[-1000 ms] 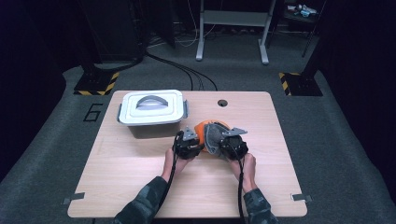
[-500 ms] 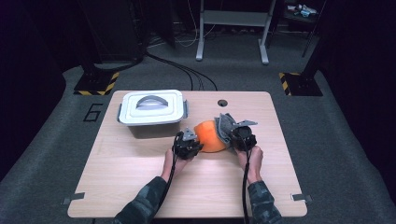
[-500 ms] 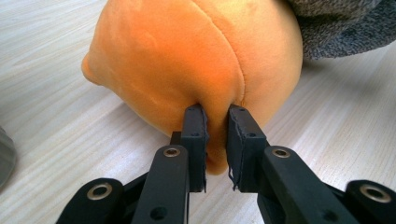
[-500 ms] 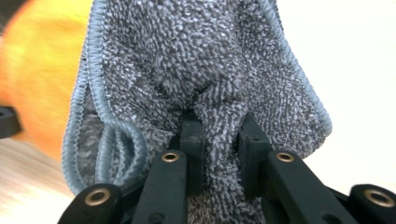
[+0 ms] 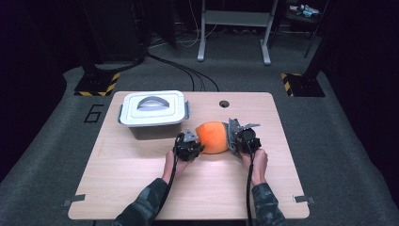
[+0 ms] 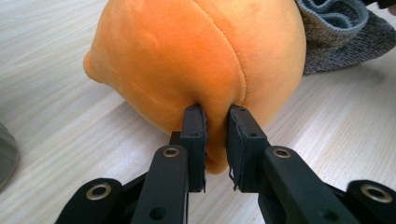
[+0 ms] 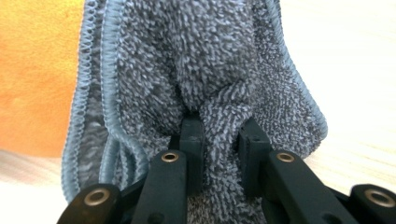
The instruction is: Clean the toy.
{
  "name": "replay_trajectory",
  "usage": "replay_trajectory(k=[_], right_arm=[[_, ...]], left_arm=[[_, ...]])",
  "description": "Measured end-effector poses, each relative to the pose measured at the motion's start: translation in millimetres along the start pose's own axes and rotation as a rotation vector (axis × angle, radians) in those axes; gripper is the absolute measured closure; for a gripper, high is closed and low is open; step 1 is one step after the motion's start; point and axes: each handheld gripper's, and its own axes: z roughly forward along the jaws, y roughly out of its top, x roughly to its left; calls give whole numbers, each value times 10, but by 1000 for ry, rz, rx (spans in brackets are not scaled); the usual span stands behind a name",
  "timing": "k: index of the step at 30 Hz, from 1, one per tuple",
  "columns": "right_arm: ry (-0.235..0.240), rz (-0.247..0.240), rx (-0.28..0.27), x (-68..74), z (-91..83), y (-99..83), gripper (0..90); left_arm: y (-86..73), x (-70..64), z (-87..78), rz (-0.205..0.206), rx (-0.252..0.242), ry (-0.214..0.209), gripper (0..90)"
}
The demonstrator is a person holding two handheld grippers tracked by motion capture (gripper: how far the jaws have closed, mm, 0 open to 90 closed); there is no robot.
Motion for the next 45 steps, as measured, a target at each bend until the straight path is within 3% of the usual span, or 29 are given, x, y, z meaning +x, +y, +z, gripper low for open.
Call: replay_trajectory(k=[3, 6, 9, 12, 15, 19, 22, 25, 27, 28, 29, 33, 35, 39, 45], right_arm=[[-13, 0, -79, 36, -207, 16, 754], [1, -39, -138, 163, -383, 53, 753], [50, -88, -148, 328, -427, 84, 753], [35, -116, -121, 434, -323, 73, 753], [35, -100, -116, 410, -273, 57, 753], [37, -89, -105, 346, -255, 35, 753], [32, -86, -106, 309, -247, 18, 751], [37, -73, -103, 278, -233, -4, 750], [34, -64, -111, 263, -222, -14, 750], [32, -64, -102, 256, -227, -22, 749], [34, -68, -105, 245, -222, -26, 750], [32, -61, -105, 230, -209, -47, 750], [37, -63, -98, 226, -216, -56, 750], [29, -61, -95, 204, -242, -51, 749], [16, -68, -132, 241, -332, -9, 747]], left_arm=[[-12, 19, -4, -12, -4, 1, 771], [-15, 25, -7, -7, -4, -2, 768], [-16, 11, -4, -14, -10, 1, 763], [-17, 24, -20, -11, -8, -11, 740], [-13, 27, -35, -2, -7, -13, 692], [-21, 18, -66, -28, -9, -15, 529], [-61, 37, -80, -44, -2, -31, 457], [-108, 37, -62, -66, 6, -61, 423], [-126, 24, -37, -51, 26, -60, 422], [-135, 8, -20, -63, 29, -65, 426], [-144, 3, -3, -49, 39, -63, 442], [-152, -30, 52, -31, 28, -61, 701], [-139, -55, 62, -22, 26, -65, 772], [-124, -79, 61, -14, 10, -69, 815], [-119, -82, 38, -19, 5, -77, 824]])
